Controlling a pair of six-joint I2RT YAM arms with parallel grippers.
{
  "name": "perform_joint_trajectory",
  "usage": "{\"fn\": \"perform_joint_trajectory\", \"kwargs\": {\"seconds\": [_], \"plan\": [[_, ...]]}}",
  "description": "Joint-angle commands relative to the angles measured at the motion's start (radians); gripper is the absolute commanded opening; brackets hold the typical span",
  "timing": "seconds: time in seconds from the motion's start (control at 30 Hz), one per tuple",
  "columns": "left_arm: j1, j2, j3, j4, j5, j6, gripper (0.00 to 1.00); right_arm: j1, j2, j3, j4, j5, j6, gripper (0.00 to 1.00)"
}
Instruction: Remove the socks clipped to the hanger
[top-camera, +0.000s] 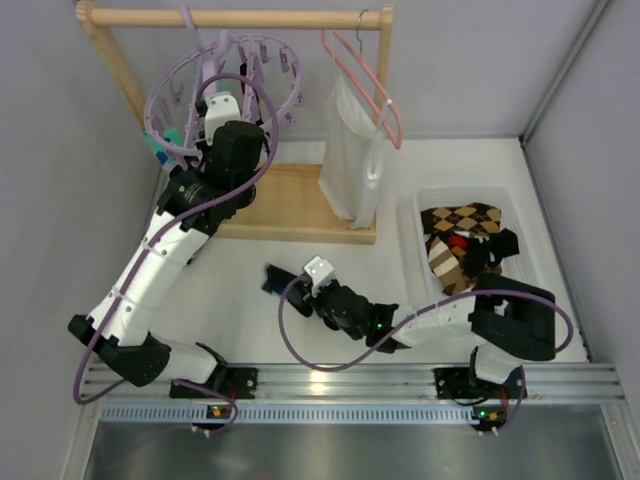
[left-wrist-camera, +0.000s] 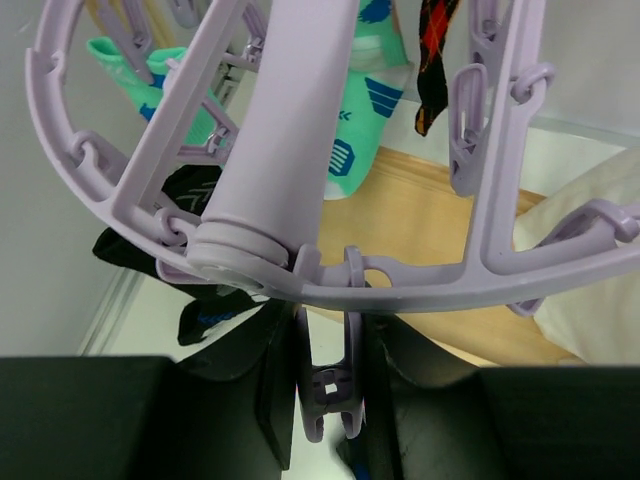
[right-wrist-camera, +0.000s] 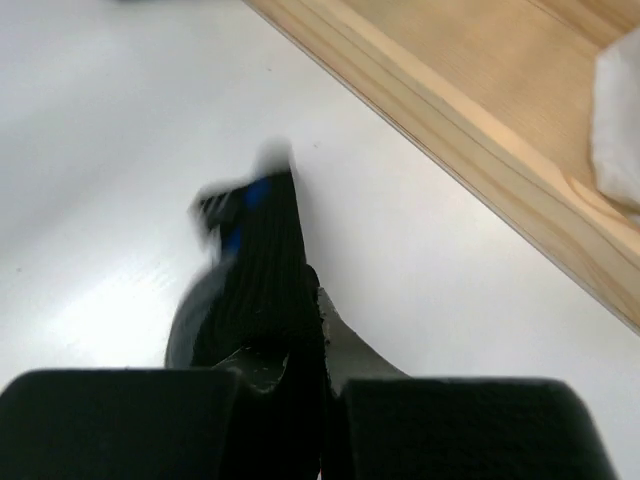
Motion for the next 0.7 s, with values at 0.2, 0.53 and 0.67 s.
{"fn": "perform_joint_trajectory", "kwargs": {"seconds": [0.2, 0.53, 0.67], "plan": [[0.003, -0.009, 0.044, 0.01, 0.319, -0.019, 0.7, -0.002, -0.574, -0.087, -0.38, 0.265, 0.093, 0.0], [0.003, -0.247, -0.157, 0.004, 0.438, -0.031, 0.98, -0.363, -0.95, 0.079, -1.167, 0.439, 0.253, 0.0], [0.002, -0.354, -0.253, 0.003, 0.473, -0.03, 0.98, -0.596, -0.916, 0.155, -1.184, 0.317, 0.162, 0.0]]}}
